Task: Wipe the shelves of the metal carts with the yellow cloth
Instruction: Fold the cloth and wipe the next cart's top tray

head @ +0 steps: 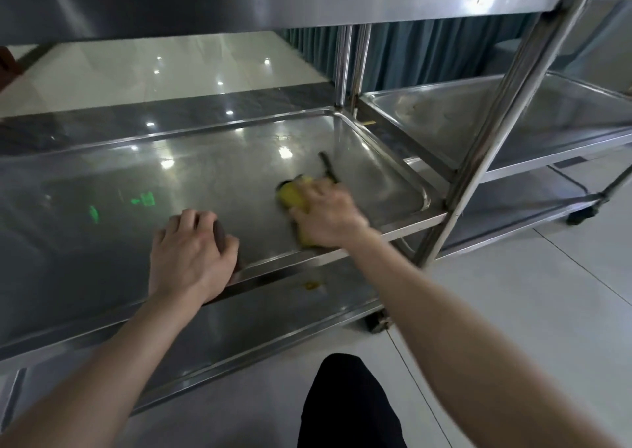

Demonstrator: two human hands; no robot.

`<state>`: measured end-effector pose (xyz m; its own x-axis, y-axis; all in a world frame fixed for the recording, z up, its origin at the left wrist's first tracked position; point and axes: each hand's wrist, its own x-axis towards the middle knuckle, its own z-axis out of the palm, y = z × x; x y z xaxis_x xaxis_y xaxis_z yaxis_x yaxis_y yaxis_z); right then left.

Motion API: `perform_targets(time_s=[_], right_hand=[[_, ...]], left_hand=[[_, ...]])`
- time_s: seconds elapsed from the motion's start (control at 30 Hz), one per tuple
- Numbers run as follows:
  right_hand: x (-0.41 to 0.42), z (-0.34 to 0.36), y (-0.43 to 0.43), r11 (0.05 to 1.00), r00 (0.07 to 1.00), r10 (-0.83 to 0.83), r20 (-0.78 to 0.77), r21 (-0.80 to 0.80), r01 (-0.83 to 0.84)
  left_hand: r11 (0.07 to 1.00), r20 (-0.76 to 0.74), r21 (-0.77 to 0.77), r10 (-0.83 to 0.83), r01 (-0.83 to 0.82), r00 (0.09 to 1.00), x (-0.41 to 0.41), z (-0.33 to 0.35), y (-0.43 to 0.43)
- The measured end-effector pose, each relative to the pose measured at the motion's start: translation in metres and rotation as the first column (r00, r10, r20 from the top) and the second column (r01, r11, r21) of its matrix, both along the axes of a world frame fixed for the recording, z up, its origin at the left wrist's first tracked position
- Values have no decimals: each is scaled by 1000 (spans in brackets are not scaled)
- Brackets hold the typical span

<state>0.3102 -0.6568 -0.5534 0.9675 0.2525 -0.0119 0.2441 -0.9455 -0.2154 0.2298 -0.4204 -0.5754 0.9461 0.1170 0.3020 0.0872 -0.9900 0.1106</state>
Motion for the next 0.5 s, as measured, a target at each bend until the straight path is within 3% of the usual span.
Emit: perform_targets(time_s=[0.07,0.17,0.27,0.37,0.43,0.5], right_hand=[[-25,4,47,981,983,185,-2,66,-184],[-17,6,14,968,969,236,-73,110,-228],[9,15,-90,996,991,-60,-121,64,69],[23,13,-148,950,949,-312,-34,-29,311],[14,9,-117,936,937,-351,1,-24,351],[-10,1,-54,978,973,-197,119,-50,204]], left_hand=[[1000,2,20,-13,12,1000,-2,-1,2],[1000,6,23,-12,12,1000,-2,-1,2],[1000,3,0,1,-1,1000,-1,-1,1],[1000,29,-1,-15,15,999,0,-5,2],[1000,30,17,-10,9,1000,2,-6,2],[1000,21,11,4,-4,1000,3,-6,2]])
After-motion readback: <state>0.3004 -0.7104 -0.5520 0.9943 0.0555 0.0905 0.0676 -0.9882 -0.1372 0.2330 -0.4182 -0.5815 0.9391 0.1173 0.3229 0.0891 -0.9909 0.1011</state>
